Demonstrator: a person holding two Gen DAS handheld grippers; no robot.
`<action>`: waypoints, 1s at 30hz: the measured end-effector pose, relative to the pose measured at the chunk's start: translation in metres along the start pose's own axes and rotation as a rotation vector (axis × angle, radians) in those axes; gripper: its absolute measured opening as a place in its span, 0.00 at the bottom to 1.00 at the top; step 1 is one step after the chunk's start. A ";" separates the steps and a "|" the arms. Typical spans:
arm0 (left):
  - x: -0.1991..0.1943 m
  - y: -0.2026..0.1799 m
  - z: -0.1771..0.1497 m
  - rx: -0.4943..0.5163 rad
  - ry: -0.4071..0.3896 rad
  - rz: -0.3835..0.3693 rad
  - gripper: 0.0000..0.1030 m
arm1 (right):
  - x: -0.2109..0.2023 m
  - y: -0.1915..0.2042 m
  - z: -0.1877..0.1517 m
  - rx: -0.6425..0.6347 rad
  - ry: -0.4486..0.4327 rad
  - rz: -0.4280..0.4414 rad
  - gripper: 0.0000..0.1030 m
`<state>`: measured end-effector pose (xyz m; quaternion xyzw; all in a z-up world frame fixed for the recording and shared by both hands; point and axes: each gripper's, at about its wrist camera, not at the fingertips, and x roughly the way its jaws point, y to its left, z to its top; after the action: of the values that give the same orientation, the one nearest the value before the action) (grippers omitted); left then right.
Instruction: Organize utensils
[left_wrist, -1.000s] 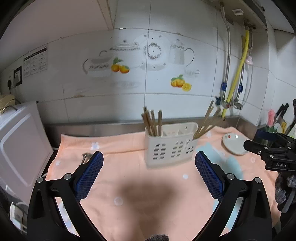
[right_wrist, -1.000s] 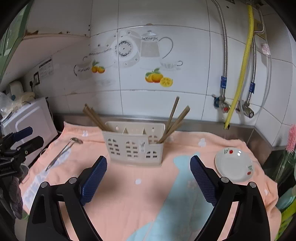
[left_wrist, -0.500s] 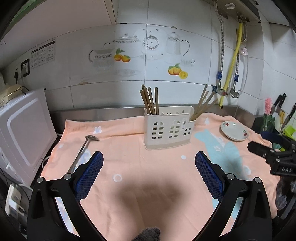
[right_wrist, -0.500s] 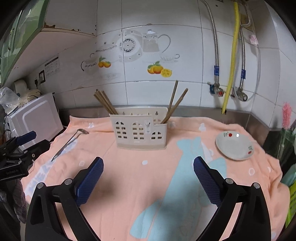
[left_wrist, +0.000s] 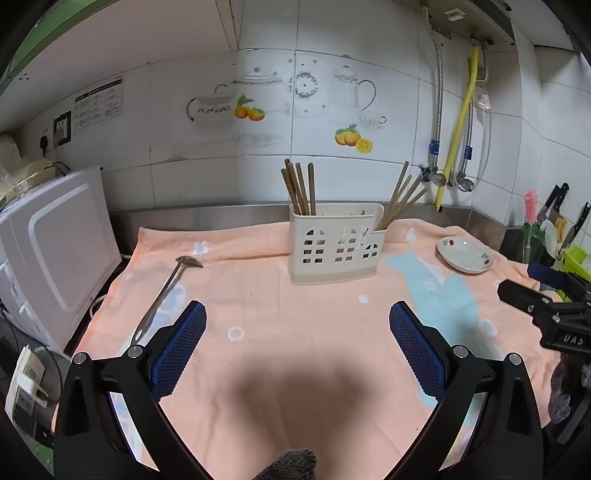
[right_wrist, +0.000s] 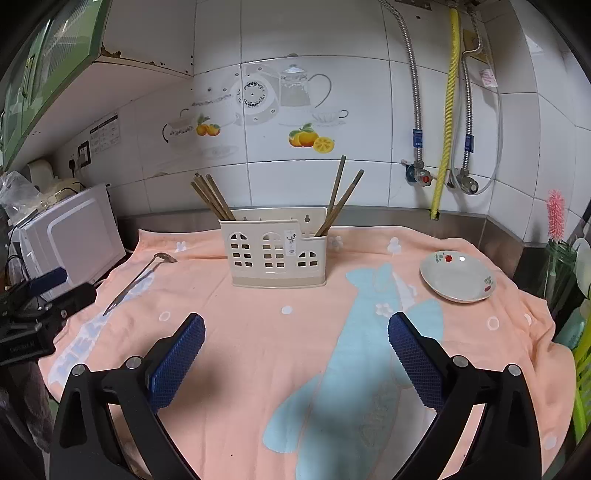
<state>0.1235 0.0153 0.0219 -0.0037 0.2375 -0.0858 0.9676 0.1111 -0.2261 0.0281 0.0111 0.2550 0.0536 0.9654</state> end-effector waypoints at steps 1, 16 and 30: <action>-0.001 0.000 -0.002 -0.004 0.002 0.005 0.95 | -0.001 0.001 -0.001 -0.003 -0.001 -0.002 0.93; -0.029 -0.010 -0.013 0.001 -0.046 0.052 0.95 | -0.003 0.001 -0.022 0.011 0.029 -0.007 0.93; -0.025 -0.009 -0.021 -0.006 -0.019 0.065 0.95 | -0.011 -0.002 -0.024 0.013 0.017 -0.005 0.93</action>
<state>0.0908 0.0110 0.0148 0.0003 0.2288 -0.0537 0.9720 0.0898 -0.2294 0.0123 0.0163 0.2636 0.0497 0.9632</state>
